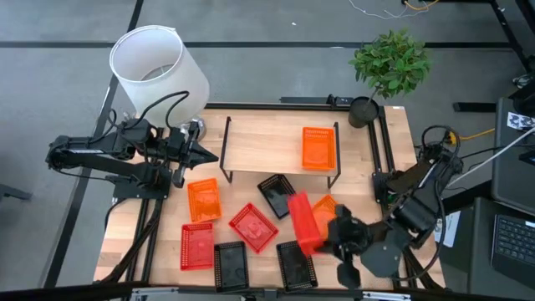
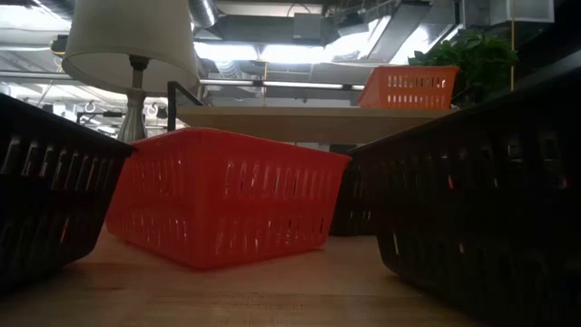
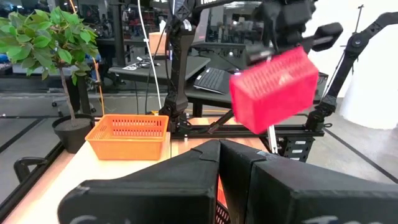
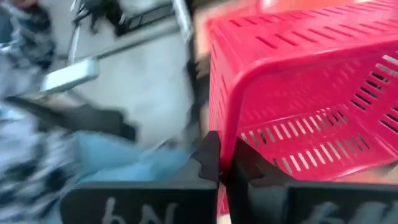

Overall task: Stack baskets on shelf by color
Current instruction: Put the right red bin on the shelf

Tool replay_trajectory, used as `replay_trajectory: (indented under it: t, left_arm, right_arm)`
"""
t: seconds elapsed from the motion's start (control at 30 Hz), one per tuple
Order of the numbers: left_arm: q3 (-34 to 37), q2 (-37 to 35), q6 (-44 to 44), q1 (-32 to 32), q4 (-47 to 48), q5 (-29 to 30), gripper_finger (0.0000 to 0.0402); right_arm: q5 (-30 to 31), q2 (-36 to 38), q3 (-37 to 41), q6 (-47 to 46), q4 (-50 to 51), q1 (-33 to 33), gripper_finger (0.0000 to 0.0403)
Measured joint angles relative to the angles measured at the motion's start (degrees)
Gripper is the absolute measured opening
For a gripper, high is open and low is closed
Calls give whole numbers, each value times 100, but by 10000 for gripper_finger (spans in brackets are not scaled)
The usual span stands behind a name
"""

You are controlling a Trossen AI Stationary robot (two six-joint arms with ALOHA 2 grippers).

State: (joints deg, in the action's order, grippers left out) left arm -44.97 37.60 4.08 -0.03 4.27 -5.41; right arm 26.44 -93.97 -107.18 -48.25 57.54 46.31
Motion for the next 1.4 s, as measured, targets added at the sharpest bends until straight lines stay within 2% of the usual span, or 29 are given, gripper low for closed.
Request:
replay_trajectory:
  t: [0.2,0.33,0.43,0.6,0.87,1.13,1.23,1.4]
  left_arm:
    - [0,0,0,0,-1,0,0]
    - [0,0,0,0,0,0,0]
    - [0,0,-1,0,0,0,0]
    - [0,0,-15,2,0,0,0]
    - [0,0,-15,0,0,0,0]
    - [0,0,-15,2,0,2,0]
    - [0,0,-15,0,0,2,0]
    - [0,0,-11,0,0,2,0]
  right_arm:
    - [1135,0,-363,1973,-193,-497,0]
    - [1756,0,-588,2948,-272,-1000,0]
    - [1872,0,-739,3446,-272,-1468,0]
    - [1434,0,-918,3943,-256,-2319,0]
    - [487,-2,-976,4085,49,-3332,0]
    - [109,-4,-976,3795,585,-3759,0]
    - [-258,-15,-976,3794,463,-3913,0]
    - [-470,-188,-976,4036,-146,-4099,0]
